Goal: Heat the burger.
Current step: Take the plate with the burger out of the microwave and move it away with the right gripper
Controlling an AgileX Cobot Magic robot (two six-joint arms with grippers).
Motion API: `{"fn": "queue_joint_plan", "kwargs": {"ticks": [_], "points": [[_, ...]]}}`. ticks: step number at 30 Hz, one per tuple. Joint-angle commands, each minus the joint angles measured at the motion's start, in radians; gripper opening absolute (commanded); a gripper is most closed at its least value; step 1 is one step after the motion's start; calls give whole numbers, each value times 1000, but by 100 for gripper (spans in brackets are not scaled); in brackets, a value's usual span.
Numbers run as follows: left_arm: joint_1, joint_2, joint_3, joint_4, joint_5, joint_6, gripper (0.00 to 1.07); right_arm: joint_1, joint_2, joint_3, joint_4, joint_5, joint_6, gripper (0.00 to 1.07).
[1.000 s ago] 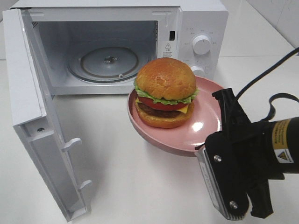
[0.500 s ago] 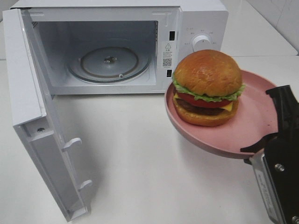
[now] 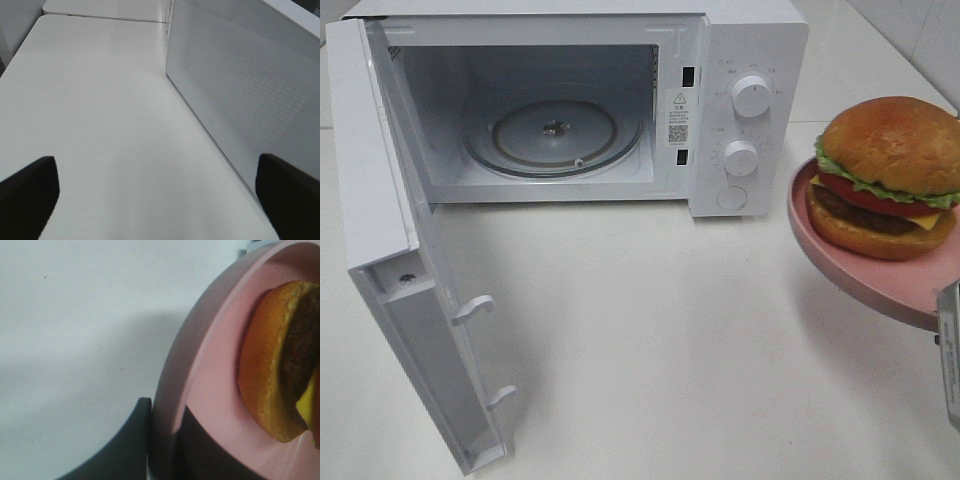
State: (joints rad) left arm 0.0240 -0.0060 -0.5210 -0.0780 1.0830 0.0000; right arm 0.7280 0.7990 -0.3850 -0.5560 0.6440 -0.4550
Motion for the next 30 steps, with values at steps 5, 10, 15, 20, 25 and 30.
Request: {"fn": "queue_joint_plan", "kwargs": {"ticks": [5, 10, 15, 20, 25, 30], "points": [[2, -15, 2, -3, -13, 0, 100, -3, 25, -9, -142, 85, 280, 0], [2, -15, 2, -3, -13, 0, 100, -3, 70, -9, -242, 131, 473, 0], [2, -15, 2, -3, -13, 0, 100, -3, 121, -9, -320, 149, 659, 0], [2, -15, 2, -3, -13, 0, 100, -3, 224, -9, -358, 176, 823, 0], [2, -15, 2, -3, -13, 0, 100, -3, 322, -31, -371, 190, 967, 0], [2, -15, 2, -3, -13, 0, 100, -3, 425, -72, -390, 248, 1163, 0]]}}
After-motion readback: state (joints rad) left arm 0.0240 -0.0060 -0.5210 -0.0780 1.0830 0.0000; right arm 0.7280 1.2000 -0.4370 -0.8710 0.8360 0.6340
